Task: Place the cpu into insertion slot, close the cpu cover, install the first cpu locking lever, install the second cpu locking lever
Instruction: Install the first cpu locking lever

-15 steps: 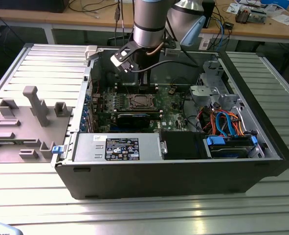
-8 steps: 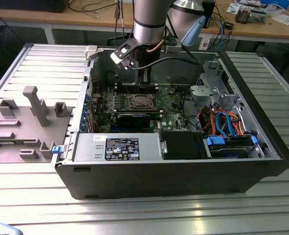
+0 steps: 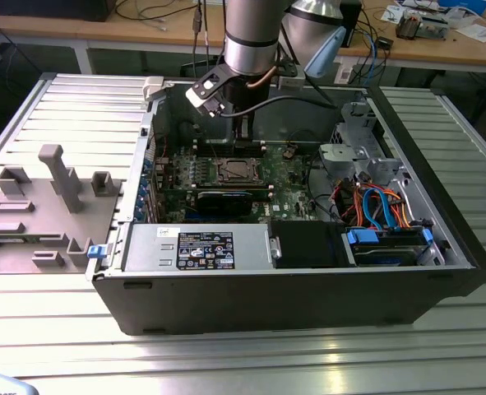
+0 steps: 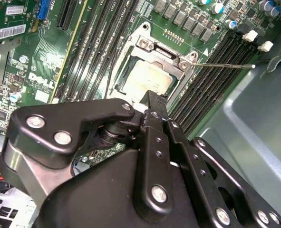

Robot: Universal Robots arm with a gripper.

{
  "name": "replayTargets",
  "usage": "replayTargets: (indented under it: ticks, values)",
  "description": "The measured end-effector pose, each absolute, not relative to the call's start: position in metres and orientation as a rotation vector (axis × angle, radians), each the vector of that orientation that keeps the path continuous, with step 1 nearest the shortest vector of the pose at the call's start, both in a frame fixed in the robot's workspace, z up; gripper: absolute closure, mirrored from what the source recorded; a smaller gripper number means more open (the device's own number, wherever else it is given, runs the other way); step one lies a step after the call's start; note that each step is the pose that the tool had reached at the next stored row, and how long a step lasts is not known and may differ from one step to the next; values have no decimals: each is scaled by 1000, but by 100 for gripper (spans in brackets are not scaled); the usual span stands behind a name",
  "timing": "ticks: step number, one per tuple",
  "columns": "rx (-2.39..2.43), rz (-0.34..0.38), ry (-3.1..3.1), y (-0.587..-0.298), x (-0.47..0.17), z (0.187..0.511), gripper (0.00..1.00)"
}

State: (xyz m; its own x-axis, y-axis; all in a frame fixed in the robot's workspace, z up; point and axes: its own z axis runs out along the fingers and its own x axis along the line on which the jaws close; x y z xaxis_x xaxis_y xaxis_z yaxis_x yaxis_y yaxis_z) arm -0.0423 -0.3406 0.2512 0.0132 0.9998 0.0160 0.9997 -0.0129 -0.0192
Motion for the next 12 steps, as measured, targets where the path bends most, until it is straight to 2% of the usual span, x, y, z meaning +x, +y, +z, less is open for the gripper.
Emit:
replayTargets:
  ticks: [12]
  values:
    - [-2121, 5, -2284, -341, -42, 251, 89]
